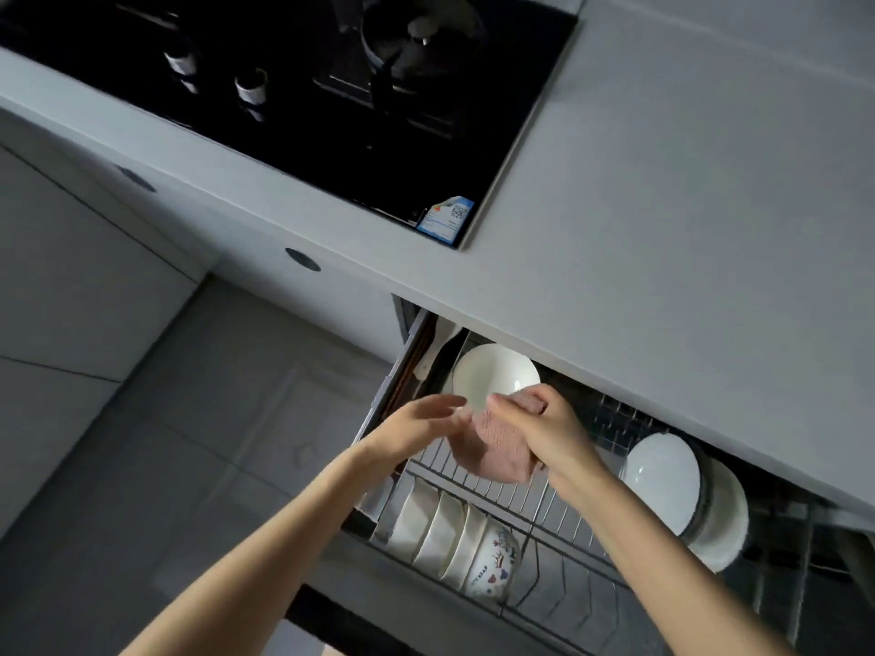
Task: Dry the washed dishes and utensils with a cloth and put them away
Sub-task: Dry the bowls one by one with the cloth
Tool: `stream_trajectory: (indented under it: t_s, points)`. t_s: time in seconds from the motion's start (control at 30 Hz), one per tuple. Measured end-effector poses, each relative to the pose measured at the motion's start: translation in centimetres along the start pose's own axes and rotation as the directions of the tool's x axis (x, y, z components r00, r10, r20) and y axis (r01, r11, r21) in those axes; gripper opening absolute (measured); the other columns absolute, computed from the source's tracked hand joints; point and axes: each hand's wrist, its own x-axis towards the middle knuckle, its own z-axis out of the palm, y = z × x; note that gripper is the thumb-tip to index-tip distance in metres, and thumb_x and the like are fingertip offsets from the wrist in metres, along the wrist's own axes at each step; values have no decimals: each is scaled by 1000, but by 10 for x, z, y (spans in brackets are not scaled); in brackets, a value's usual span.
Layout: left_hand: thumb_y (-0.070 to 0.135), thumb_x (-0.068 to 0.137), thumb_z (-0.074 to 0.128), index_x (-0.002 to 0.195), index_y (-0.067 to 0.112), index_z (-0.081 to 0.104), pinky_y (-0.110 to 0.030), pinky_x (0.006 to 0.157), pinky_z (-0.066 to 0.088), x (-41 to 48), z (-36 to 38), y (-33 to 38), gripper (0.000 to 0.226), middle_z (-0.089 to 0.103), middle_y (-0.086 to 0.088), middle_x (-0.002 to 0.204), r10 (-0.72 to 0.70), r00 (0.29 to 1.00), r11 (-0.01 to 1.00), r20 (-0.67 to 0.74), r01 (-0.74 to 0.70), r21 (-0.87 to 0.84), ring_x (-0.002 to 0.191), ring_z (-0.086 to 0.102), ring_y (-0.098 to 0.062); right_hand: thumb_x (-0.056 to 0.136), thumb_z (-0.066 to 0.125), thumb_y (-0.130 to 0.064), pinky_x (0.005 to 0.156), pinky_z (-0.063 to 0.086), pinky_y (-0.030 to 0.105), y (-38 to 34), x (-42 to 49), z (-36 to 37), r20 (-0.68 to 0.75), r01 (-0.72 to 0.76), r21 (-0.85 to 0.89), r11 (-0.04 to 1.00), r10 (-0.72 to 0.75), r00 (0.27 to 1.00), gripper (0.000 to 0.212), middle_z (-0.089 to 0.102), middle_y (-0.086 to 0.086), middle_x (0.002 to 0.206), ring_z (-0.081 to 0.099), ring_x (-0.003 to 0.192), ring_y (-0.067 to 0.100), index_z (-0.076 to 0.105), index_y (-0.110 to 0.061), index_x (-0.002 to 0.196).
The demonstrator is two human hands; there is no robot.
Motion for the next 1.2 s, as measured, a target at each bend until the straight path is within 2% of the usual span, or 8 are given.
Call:
stream_trajectory:
  t_s: [0.2, 0.4, 0.53, 0.67, 0.83, 0.97, 1.07, 1.2]
  points:
    - [24, 76, 76, 91, 10, 61, -39, 83, 55, -100, -50, -6, 26, 65, -8, 90, 149, 971, 916, -189, -207, -343, 85, 65, -21, 76, 76, -18, 64, 51, 28, -71, -28, 74, 204, 77, 182, 980, -114, 972, 14, 72, 7, 80, 66, 76, 20, 70, -7, 82]
    - [24, 68, 71, 81, 13, 57, -24, 59, 47, -208, -148, -17, 22, 64, -2, 72, 159, 823, 878, -545, -370, -303, 64, 57, -11, 90, 63, -19, 70, 54, 23, -119, -76, 195, 352, 270, 56, 961, -272, 896, 15, 73, 0, 89, 66, 81, 10, 71, -13, 101]
    - [16, 72, 74, 83, 19, 67, -23, 66, 51, -298, -228, -50, 13, 71, 4, 75, 173, 569, 929, -804, -365, -59, 70, 63, -7, 94, 57, -27, 88, 55, 38, -146, -115, 297, 446, 439, -17, 898, -386, 807, 16, 72, -5, 106, 66, 103, 16, 69, -31, 105]
    - [38, 59, 72, 70, 24, 69, -33, 66, 56, -397, -318, -93, 19, 69, 3, 65, 106, 297, 965, -949, -261, 27, 68, 66, -18, 98, 50, -22, 73, 60, 32, -186, -167, 404, 481, 604, 9, 797, -533, 696, 23, 71, -8, 97, 68, 94, 17, 67, -36, 91]
    - [39, 64, 78, 69, 23, 67, -25, 68, 46, -496, -390, -138, 20, 68, 10, 69, 76, 400, 997, -913, -39, 66, 76, 64, -11, 94, 58, -28, 77, 56, 35, -229, -223, 529, 527, 826, -2, 564, -702, 480, 17, 74, -5, 86, 68, 86, 14, 75, -25, 93]
    - [43, 63, 83, 114, 30, 59, -9, 84, 35, -543, -434, -162, 57, 58, 16, 115, 192, 210, 972, -958, -174, 157, 109, 51, -1, 93, 57, -24, 77, 48, 17, -252, -271, 618, 751, 899, 30, 436, -603, 267, 19, 73, -2, 93, 65, 88, 8, 73, -15, 98]
    - [55, 57, 79, 136, 39, 40, 0, 94, 27, -561, -460, -169, 90, 43, 30, 129, 362, 189, 918, -913, -244, 314, 117, 40, 12, 93, 60, -30, 83, 52, 34, -260, -288, 681, 762, 938, 27, 346, -614, 205, 23, 75, -1, 87, 69, 89, 16, 76, -14, 89]
    - [46, 57, 78, 109, 41, 57, -15, 80, 51, -568, -498, -176, 56, 66, 16, 106, 215, 151, 881, -965, -456, 125, 94, 62, 6, 86, 62, -48, 77, 53, 48, -276, -302, 746, 747, 974, 22, 224, -651, 132, 35, 74, -1, 78, 69, 81, 22, 74, -15, 81]
